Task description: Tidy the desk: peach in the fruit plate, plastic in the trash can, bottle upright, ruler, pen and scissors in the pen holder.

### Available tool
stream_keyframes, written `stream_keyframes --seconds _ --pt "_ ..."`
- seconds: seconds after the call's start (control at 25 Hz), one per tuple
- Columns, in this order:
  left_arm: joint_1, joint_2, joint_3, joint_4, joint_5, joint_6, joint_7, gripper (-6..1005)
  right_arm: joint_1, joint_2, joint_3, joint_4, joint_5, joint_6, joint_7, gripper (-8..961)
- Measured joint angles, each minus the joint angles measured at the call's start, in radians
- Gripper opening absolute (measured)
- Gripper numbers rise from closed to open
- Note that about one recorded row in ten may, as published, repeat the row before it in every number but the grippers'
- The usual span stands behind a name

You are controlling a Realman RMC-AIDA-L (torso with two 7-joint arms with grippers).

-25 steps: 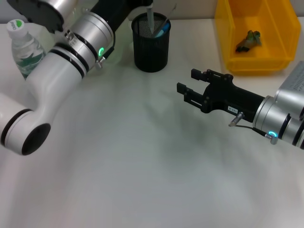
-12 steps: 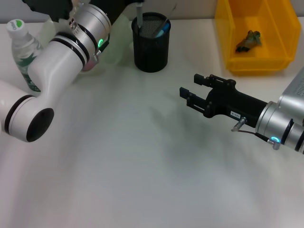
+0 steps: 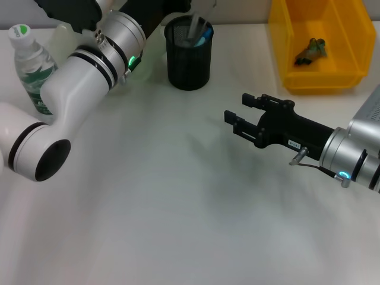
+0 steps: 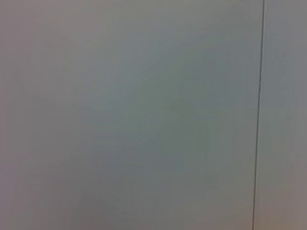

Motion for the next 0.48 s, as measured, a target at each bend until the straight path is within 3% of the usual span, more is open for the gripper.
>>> stream_keyframes --seconds 0.32,0.48 --pt "0.052 0.006 0.002 -0.034 0.034 0.031 -0.067 629 -0.033 -0.008 0.024 -0.015 0.003 -0.029 0.014 585" --pt "0.127 0.025 -0.006 -0.034 0.232 0.162 -0.23 721 -0.087 -0.013 0.049 -0.085 0.004 -0.089 0.089 585"
